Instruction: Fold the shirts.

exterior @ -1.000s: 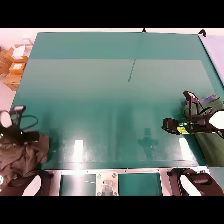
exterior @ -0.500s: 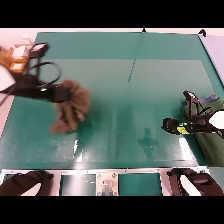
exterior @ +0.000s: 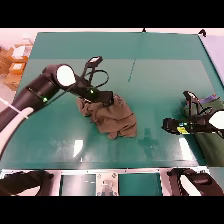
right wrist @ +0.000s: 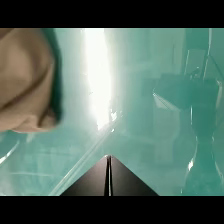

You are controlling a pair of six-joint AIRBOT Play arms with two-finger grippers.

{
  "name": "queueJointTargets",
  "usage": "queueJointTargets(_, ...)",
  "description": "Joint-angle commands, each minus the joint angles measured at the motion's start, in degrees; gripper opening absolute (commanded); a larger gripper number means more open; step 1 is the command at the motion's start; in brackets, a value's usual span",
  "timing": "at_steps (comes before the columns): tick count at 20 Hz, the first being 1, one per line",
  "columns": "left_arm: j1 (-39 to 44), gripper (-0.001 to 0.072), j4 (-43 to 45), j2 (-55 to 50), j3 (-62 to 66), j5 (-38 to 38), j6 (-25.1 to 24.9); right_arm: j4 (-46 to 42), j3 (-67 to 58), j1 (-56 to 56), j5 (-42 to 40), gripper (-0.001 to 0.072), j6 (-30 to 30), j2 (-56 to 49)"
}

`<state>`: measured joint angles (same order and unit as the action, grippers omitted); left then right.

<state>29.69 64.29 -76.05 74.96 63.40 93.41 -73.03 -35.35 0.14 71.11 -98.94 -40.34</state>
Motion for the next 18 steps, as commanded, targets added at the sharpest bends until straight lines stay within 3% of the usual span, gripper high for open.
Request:
queueJointTargets(1,-5.40,0.0720,-1.40,-1.40,3.72,10.16,-3.21,0.02,0.04,0.00,0.00,0.0018,0.00,0.04)
queueJointTargets(5,-14.95,0.0720,4.22,-1.42,4.85,14.88,-3.74,0.02,0.04,0.00,-2.36,0.0018,0.00,0.00)
queueJointTargets(9,-20.44,0.0720,11.06,-2.05,4.46,12.96,-3.96,2.03,0.61,0.13,-5.22,0.0025,0.02,-0.48)
queueJointTargets(10,-21.14,0.0720,11.08,-2.29,3.32,11.65,-4.15,3.63,1.99,0.17,-7.26,0.0164,0.11,-0.72)
queueJointTargets(11,-21.44,0.0720,11.10,-2.67,1.31,9.64,-5.07,5.68,3.82,0.55,-9.81,0.0358,1.22,-1.07)
queueJointTargets(12,-21.57,0.0720,10.93,-3.23,-0.83,7.87,-5.64,9.07,5.86,1.18,-12.20,0.0439,2.78,-2.01)
queueJointTargets(14,-21.59,0.0720,10.23,-5.64,-4.68,5.16,-7.15,17.00,9.09,3.37,-16.92,0.0447,6.32,-5.44)
queueJointTargets(16,-21.59,0.0720,9.03,-9.14,-6.10,2.32,-7.58,24.13,10.03,7.02,-21.16,0.0504,11.30,-10.84)
queueJointTargets(18,-21.57,0.0720,2.21,-12.74,-6.10,-0.31,-10.54,29.33,9.94,11.17,-24.41,0.0504,15.74,-17.46)
